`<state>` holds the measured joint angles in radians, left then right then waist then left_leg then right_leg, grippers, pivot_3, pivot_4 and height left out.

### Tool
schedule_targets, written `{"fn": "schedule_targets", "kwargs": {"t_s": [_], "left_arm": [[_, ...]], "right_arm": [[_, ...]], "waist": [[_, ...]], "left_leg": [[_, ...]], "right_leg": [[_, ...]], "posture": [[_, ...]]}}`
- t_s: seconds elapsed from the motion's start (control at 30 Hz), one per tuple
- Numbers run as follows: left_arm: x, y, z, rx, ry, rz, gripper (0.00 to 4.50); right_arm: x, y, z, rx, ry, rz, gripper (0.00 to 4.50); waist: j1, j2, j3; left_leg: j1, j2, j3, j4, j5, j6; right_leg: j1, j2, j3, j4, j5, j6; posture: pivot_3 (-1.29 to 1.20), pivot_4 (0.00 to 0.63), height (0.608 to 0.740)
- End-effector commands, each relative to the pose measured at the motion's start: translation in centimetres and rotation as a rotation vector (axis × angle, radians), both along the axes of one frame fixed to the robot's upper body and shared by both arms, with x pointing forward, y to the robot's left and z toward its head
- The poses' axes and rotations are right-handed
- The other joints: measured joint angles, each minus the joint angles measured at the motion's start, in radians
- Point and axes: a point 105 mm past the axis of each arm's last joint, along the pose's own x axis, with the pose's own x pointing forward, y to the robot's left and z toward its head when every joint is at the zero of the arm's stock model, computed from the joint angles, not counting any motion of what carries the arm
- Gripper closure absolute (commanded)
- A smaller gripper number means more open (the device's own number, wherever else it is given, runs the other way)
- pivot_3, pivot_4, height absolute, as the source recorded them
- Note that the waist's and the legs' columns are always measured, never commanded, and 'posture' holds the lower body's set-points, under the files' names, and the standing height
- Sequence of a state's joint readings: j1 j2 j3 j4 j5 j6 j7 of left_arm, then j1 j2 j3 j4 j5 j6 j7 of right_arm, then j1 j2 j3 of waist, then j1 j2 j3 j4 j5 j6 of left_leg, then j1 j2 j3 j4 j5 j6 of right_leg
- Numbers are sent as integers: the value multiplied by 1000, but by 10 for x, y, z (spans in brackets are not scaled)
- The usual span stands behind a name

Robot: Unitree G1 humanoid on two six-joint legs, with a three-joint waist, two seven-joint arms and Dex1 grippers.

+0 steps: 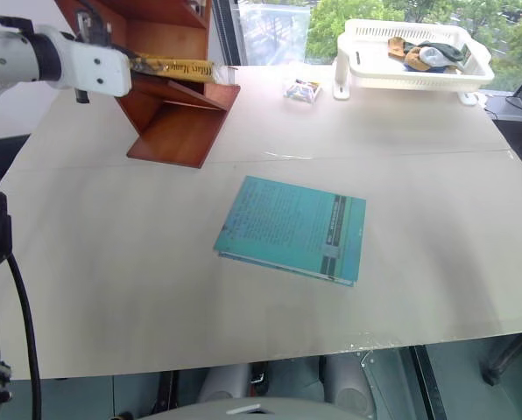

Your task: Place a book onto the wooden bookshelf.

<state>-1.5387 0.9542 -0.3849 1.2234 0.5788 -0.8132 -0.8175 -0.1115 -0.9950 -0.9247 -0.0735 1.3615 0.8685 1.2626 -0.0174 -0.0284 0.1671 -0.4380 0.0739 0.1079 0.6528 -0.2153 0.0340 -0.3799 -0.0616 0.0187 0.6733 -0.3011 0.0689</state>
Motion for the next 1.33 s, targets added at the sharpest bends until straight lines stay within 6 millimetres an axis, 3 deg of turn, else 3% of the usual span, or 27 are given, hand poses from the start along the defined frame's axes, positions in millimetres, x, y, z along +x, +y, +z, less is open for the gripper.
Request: {"fn": "schedule_targets", "kwargs": {"t_s": [0.03,0.07,0.1,0.3,0.4,0.5,0.63,0.7,0.77,0.93,1.07,1.2,1.33], "left_arm": [[-4,11,19,-35,-58,42,4203],[-4,11,19,-38,-56,43,4203],[-4,11,19,-42,-56,42,3211],[-5,23,20,-62,-64,98,558],[-8,35,17,-67,-67,128,558],[-12,35,25,-202,-108,93,558],[-34,15,66,-600,-234,-181,558],[-45,14,71,-802,-173,-295,558],[-51,19,51,-985,2,-321,558],[-87,19,-68,-1135,561,-81,558],[-111,14,-131,-1216,727,90,558],[-115,9,-168,-1258,717,195,558],[-115,1,-177,-1280,692,207,558]], "right_arm": [[-5,2,10,-28,-48,-7,0],[-5,2,10,-29,-48,-8,0],[-4,2,10,-28,-47,-9,0],[-4,2,6,-46,-40,-27,0],[-5,1,5,-48,-38,-37,0],[-6,1,3,-46,-33,-40,0],[-5,1,-9,-74,8,-58,0],[-6,-1,-24,-114,54,-86,0],[-5,-4,-41,-146,99,-127,0],[18,-27,-74,-167,99,-329,0],[27,-35,-112,-332,144,-372,0],[33,-42,-132,-384,156,-405,0],[35,-42,-135,-367,156,-404,0]], "waist": [[0,0,0],[0,0,0],[0,0,0],[7,0,0],[7,0,0],[7,0,0],[11,-2,1],[14,-2,1],[8,2,-1],[-33,10,-6],[-22,7,-5],[4,10,-7],[11,11,-7]], "left_leg": [[0,0,0,0,0,0],[0,0,0,0,0,0],[0,0,0,0,0,0],[0,0,0,0,0,0],[0,0,0,0,0,0],[0,0,0,0,0,0],[0,0,-1,1,0,0],[-1,0,-1,3,0,0],[-1,0,-2,4,0,0],[6,0,-3,1,2,-4],[6,2,-4,1,1,-2],[9,0,-3,2,1,-2],[10,0,-2,2,2,-2]], "right_leg": [[0,0,0,0,0,0],[0,0,0,0,0,0],[0,0,0,1,0,0],[-1,0,0,1,0,0],[-1,0,0,1,0,0],[-1,0,0,1,0,0],[-1,-1,-1,3,0,0],[0,-1,-2,4,0,0],[0,-2,-3,4,0,0],[2,-2,4,6,-1,1],[1,-1,1,10,-1,1],[4,-2,1,10,-1,1],[7,-2,0,8,0,0]], "posture": [[0,150,740],[0,150,740],[0,150,740],[0,150,740],[0,150,740],[0,150,740],[0,150,740],[0,150,740],[0,150,740],[0,150,740],[0,150,740],[0,150,740],[0,150,740]]}}
